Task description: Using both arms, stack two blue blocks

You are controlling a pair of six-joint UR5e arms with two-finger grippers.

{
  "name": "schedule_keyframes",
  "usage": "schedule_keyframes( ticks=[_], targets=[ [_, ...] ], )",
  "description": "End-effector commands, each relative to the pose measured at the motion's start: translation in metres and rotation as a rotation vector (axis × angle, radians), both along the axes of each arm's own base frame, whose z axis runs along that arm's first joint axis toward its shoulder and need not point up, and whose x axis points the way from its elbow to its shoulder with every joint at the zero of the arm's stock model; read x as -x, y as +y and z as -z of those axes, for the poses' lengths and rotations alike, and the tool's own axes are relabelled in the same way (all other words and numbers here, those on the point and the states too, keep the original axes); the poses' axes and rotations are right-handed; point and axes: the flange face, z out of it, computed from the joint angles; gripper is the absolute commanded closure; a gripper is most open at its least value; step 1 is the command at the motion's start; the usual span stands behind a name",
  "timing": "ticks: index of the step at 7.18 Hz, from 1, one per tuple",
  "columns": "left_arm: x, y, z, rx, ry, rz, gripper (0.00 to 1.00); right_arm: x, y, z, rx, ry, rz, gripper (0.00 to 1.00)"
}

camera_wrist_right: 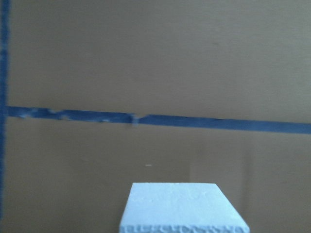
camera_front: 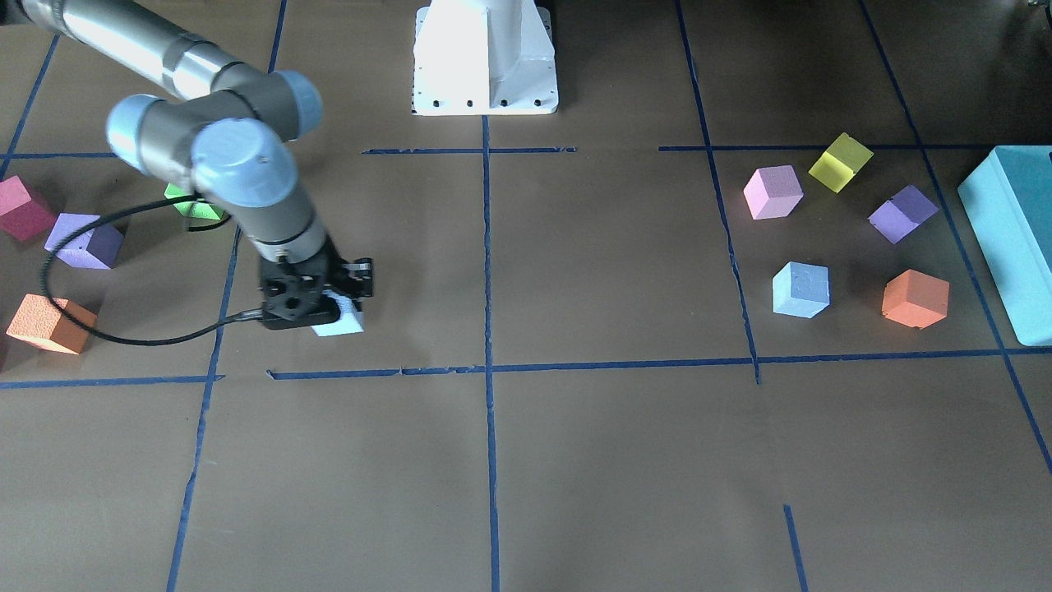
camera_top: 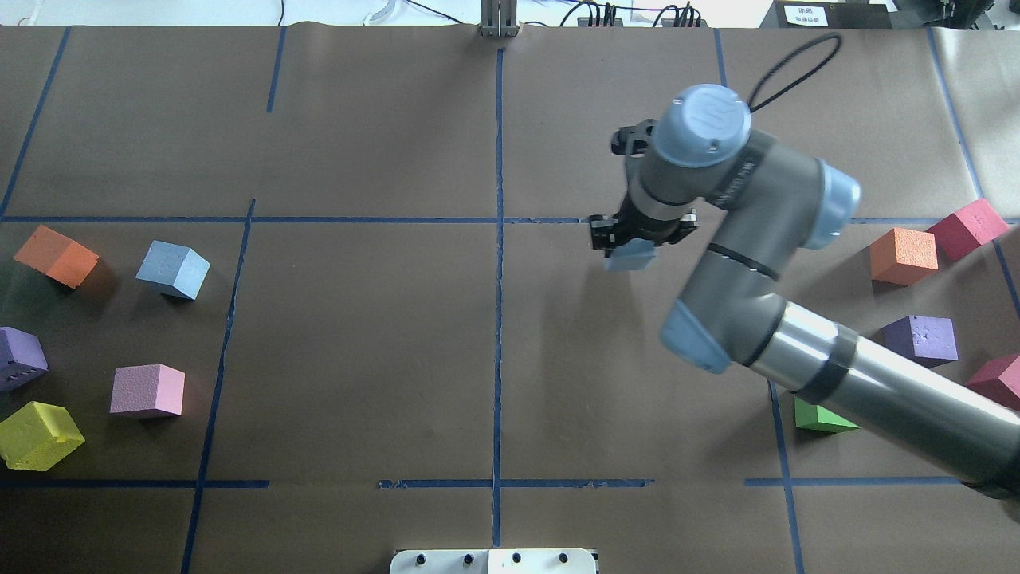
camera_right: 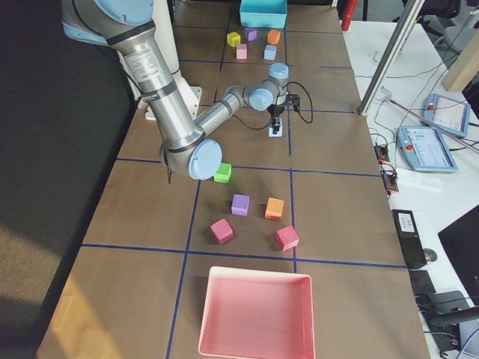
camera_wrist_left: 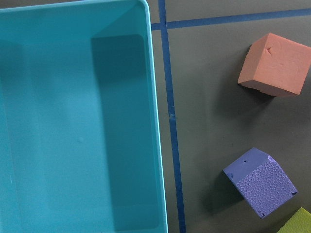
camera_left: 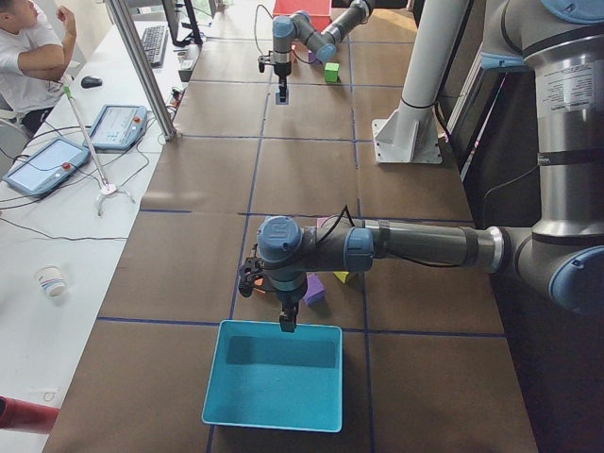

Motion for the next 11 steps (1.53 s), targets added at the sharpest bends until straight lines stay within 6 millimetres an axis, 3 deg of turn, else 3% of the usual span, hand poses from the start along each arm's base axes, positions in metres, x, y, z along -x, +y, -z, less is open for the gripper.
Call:
schedule_keyframes(
  ticks=[1, 2, 3, 7, 8, 9, 11],
  targets=[
    [0.0, 0.0, 0.0, 0.0, 0.0, 0.0, 0.0, 0.107, 0.032, 0.099, 0.081, -0.008, -0.107, 0.9],
    [0.0, 0.0, -0.001, 0.003, 0.0, 0.0, 0.0, 0.138, 0.052, 0.105, 0.087, 0.01, -0.126, 0.89],
    [0.0, 0.0, -0.002, 0.003, 0.0, 0.0, 0.0, 0.148, 0.064, 0.102, 0.087, 0.018, -0.123, 0.88],
    [0.0, 0.001, -0.002, 0.005, 0.0, 0.0, 0.0, 0.15, 0.068, 0.081, 0.06, 0.051, -0.077, 0.87],
    [0.0, 0.001, -0.002, 0.005, 0.0, 0.0, 0.0, 0.148, 0.068, 0.079, 0.059, 0.052, -0.075, 0.74],
    [0.0, 0.001, -0.002, 0.005, 0.0, 0.0, 0.0, 0.147, 0.067, 0.08, 0.056, 0.05, -0.079, 0.02],
    [0.0, -0.001, 0.004, -0.009, 0.002, 0.0, 0.0, 0.12, 0.052, 0.106, 0.058, -0.011, -0.082, 0.0]
  ],
)
